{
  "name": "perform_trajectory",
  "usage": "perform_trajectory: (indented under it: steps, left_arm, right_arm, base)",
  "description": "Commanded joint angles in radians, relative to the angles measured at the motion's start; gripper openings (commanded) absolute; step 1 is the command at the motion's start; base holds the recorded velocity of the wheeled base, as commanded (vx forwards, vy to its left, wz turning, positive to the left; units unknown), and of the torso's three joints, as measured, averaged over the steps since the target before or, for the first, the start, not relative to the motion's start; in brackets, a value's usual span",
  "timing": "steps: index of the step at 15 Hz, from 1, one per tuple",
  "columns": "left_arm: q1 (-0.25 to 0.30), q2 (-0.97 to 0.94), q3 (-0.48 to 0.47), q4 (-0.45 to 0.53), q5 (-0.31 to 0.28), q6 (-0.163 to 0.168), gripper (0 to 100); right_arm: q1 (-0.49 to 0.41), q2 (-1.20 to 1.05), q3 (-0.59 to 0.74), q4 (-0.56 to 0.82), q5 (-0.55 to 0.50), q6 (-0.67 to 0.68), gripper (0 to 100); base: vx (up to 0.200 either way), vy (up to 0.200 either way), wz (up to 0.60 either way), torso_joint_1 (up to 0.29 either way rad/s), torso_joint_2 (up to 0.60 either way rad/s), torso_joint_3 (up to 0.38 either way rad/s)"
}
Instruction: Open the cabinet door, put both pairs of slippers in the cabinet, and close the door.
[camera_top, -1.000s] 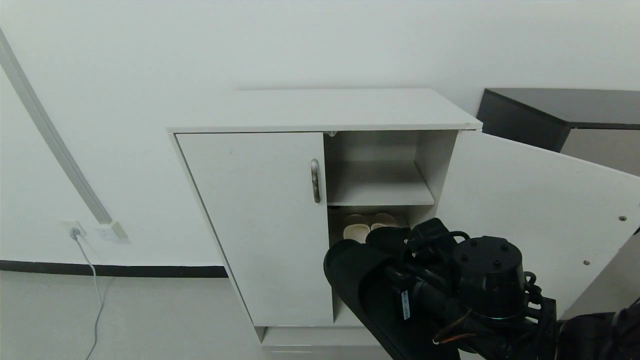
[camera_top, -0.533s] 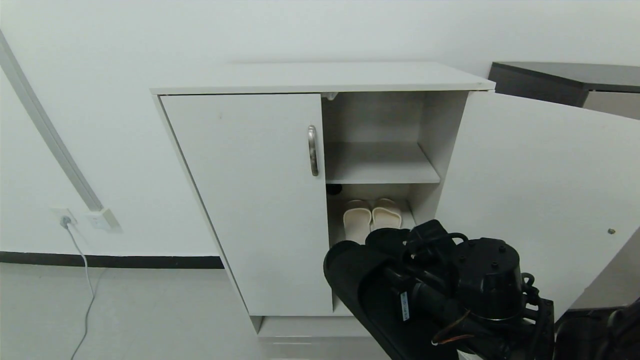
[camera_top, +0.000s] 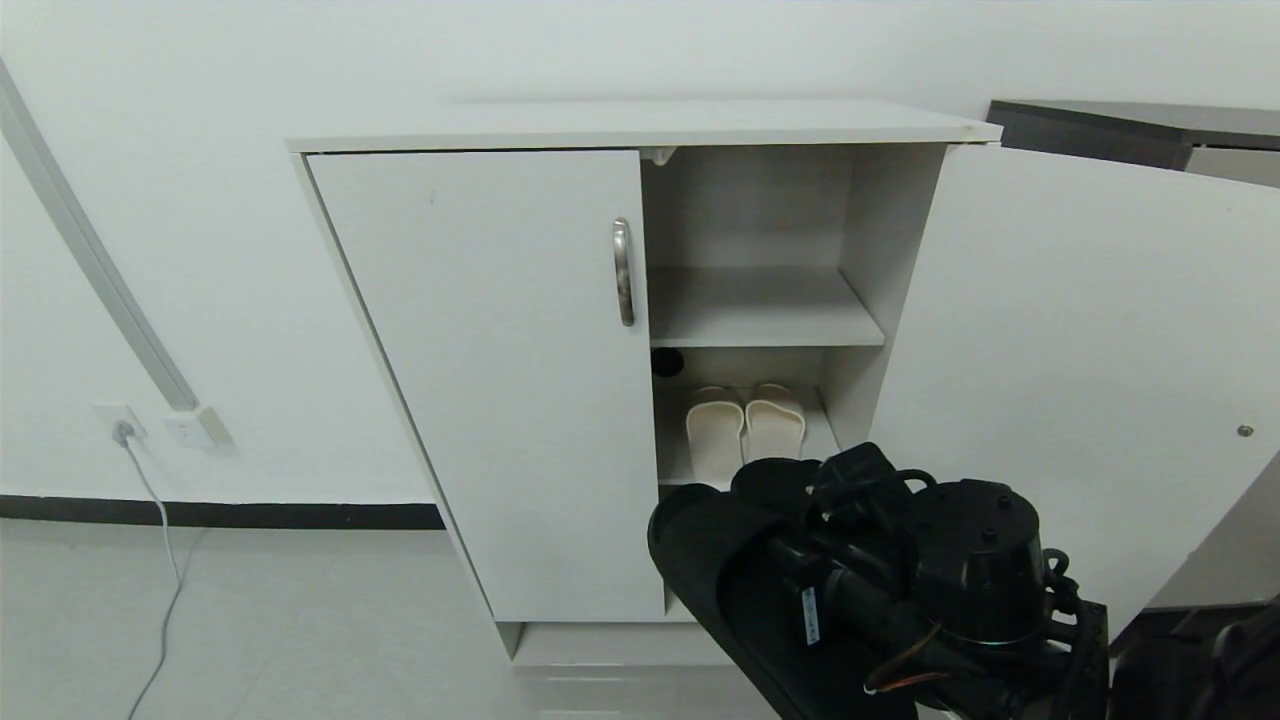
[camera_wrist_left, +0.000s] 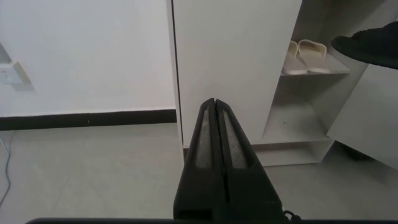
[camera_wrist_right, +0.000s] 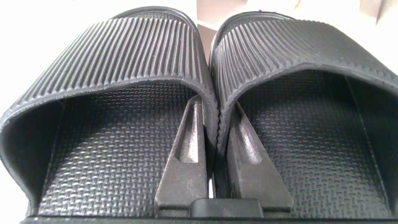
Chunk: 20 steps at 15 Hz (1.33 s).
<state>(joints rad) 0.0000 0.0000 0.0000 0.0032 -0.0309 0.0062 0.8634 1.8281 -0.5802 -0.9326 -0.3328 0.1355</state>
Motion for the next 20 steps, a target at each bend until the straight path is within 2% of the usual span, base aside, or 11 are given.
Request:
perform_trajectory:
  steps: [1, 7, 12, 14, 15, 17, 20]
  left_arm:
    - [0.000, 0.000, 0.000, 0.000, 0.000, 0.000, 0]
    - [0.000, 0.000, 0.000, 0.000, 0.000, 0.000, 0]
    - [0.000, 0.000, 0.000, 0.000, 0.000, 0.000, 0]
    - [0.000, 0.000, 0.000, 0.000, 0.000, 0.000, 0]
    - [0.000, 0.000, 0.000, 0.000, 0.000, 0.000, 0]
    - [0.000, 0.000, 0.000, 0.000, 0.000, 0.000, 0]
    - [0.000, 0.000, 0.000, 0.000, 0.000, 0.000, 0]
  right_arm:
    - [0.000, 0.003, 0.000, 0.000, 0.000, -0.001, 0]
    - [0.000, 0.017, 0.005, -0.008, 0.003, -0.004, 0]
    - [0.000, 0.085, -0.001, -0.121, -0.002, -0.050, 0]
    - [0.000, 0.106, -0.044, -0.103, -0.055, -0.050, 0]
    - [0.002, 0.128, -0.087, -0.081, -0.100, -0.042, 0]
    - [0.005, 0.138, -0.184, 0.047, -0.189, -0.002, 0]
    - [0.062, 0.142, -0.397, 0.386, -0.350, 0.180, 0]
  base:
    - [0.000, 0.000, 0.00, 0.000, 0.00, 0.000]
    - [0.000, 0.000, 0.00, 0.000, 0.00, 0.000]
    - [0.000, 0.000, 0.00, 0.000, 0.00, 0.000]
    - [0.000, 0.000, 0.00, 0.000, 0.00, 0.000]
    - [0.000, 0.000, 0.00, 0.000, 0.00, 0.000]
    - [0.000, 0.000, 0.00, 0.000, 0.00, 0.000]
    - [0.000, 0.000, 0.00, 0.000, 0.00, 0.000]
